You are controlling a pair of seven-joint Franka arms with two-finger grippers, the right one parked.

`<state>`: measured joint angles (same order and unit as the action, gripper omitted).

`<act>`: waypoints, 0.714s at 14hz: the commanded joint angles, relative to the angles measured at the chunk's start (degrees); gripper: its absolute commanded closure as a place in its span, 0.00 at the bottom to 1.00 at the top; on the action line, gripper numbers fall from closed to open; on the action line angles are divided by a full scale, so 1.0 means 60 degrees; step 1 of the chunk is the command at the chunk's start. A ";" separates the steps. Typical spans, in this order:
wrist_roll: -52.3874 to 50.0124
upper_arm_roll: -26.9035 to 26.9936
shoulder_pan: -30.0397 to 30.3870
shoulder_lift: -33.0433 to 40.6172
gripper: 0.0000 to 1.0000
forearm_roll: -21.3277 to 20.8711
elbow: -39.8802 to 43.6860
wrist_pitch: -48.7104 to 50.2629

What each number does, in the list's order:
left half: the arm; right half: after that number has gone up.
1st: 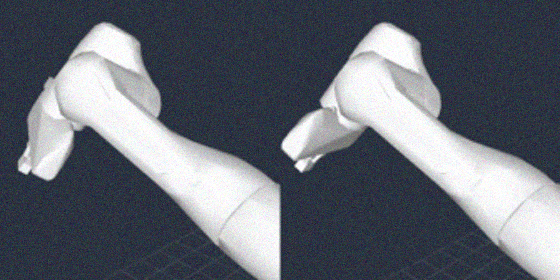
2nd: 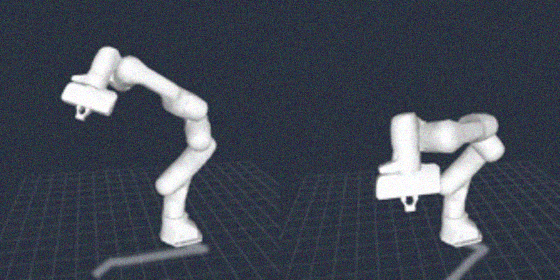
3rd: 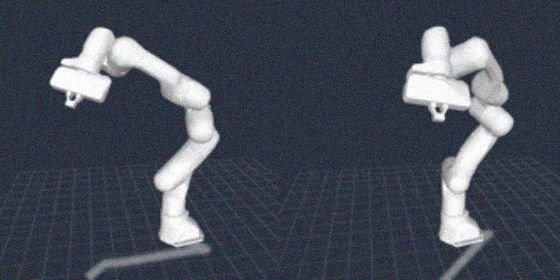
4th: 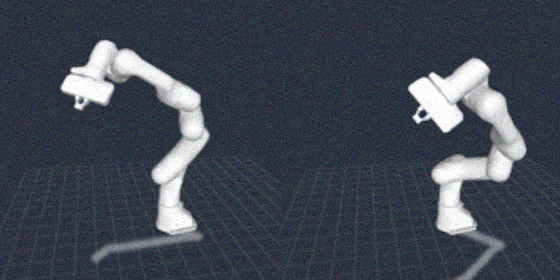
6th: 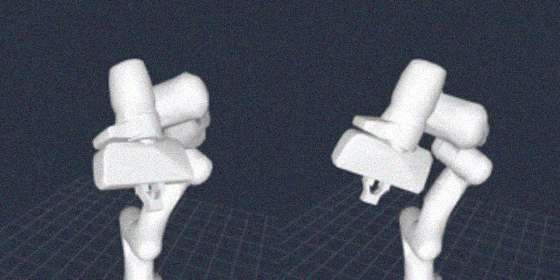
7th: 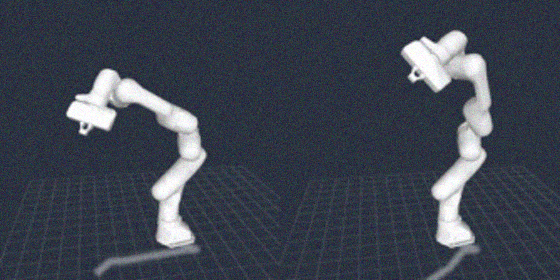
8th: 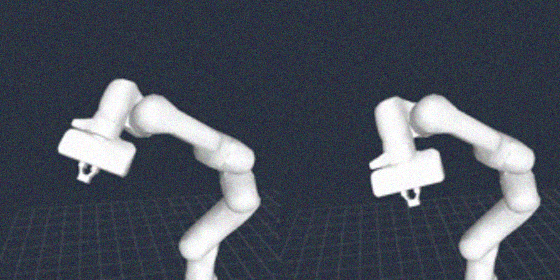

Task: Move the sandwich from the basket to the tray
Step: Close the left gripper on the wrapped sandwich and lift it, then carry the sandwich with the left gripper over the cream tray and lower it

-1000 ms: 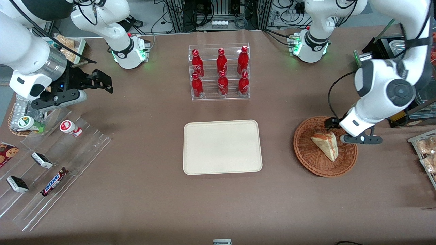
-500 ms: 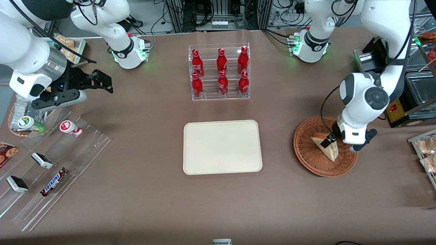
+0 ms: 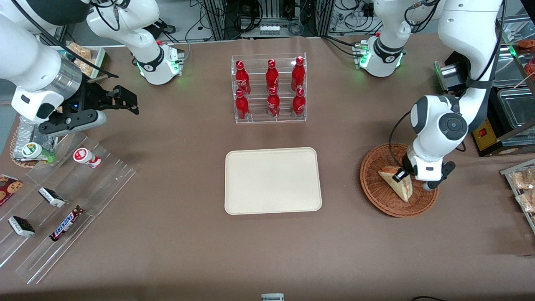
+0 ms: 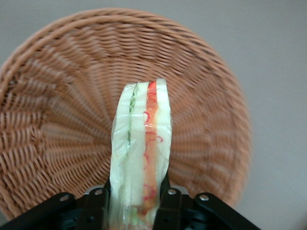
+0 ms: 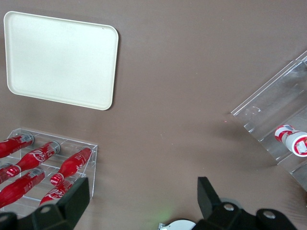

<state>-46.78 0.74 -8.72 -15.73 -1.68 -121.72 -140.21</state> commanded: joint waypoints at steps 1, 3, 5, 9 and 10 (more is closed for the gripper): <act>-0.0129 0.0024 -0.1105 -0.0524 1.00 0.0029 0.2114 0.1801; -0.0332 0.0024 -0.2217 -0.1256 1.00 0.0030 0.3449 0.2114; -0.0524 0.0024 -0.3156 -0.1886 0.98 -0.0058 0.4228 0.2070; -0.0714 0.0038 -0.4827 -0.3351 0.98 -0.0058 0.5942 0.2012; -0.0715 0.0038 -0.5135 -0.3644 0.98 -0.0058 0.6221 0.1881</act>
<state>-50.49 -0.07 -36.33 -32.51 -1.65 -90.93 -129.24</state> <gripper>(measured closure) 0.846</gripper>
